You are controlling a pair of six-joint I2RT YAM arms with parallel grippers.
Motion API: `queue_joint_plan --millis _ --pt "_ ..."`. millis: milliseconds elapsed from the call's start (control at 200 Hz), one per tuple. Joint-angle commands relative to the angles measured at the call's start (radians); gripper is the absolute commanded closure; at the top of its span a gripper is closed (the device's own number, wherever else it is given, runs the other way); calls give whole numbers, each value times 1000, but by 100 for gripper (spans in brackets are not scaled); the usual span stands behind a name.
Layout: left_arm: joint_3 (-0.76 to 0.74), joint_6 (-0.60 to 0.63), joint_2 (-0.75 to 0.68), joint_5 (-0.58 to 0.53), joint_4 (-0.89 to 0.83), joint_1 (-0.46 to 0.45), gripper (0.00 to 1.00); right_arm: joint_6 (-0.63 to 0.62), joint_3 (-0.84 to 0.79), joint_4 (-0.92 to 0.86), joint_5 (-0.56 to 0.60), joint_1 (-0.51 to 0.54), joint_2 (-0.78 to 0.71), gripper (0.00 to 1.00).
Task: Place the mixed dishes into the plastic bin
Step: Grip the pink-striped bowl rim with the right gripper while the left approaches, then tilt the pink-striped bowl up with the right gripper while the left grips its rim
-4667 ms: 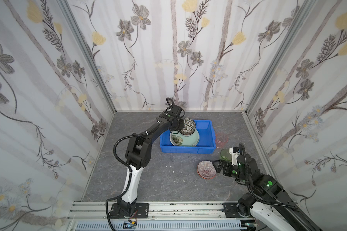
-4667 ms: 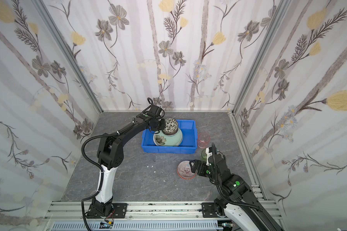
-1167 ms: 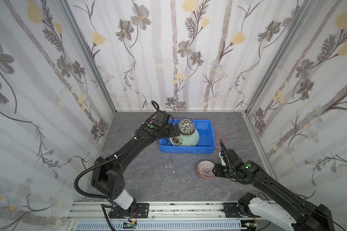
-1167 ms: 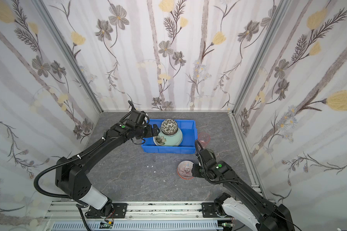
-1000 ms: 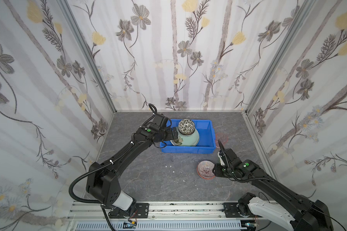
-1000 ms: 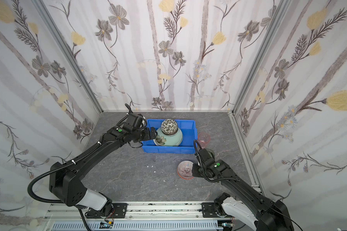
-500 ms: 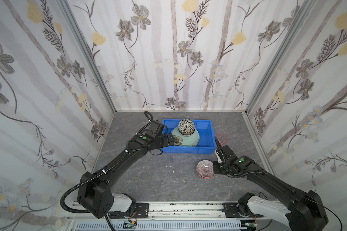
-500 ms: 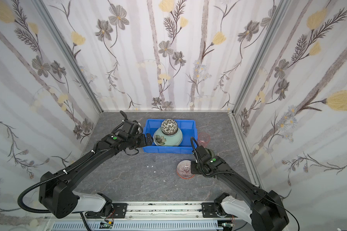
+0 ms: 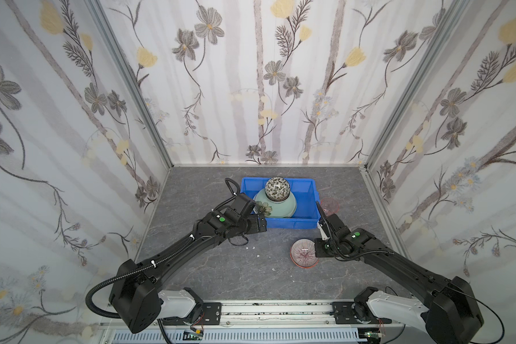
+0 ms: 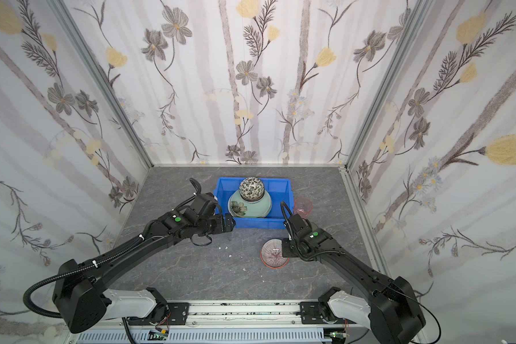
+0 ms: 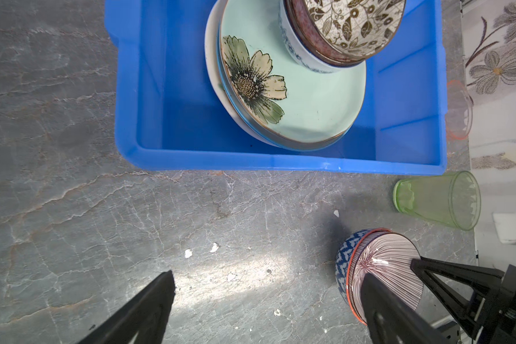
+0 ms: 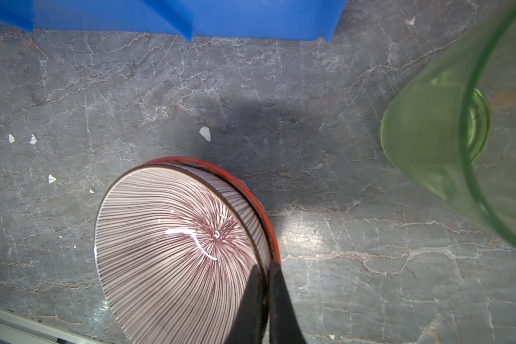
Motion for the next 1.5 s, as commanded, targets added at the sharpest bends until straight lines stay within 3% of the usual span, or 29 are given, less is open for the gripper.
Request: queue_joint_plan --millis 0,515,949,1354,1494 --pt "-14 -52 -18 -35 22 -22 0 -20 18 44 -10 0 12 98" --pt "-20 -125 -17 -39 38 -160 0 -68 110 29 -38 -5 61 100" --pt "73 -142 140 -28 64 -275 3 -79 157 -16 -61 -6 18 100" --pt "148 -113 260 2 75 -296 23 -72 186 -40 -66 -5 -1 100" --pt "163 -102 285 11 76 -297 39 -71 195 -40 -64 -5 4 100"
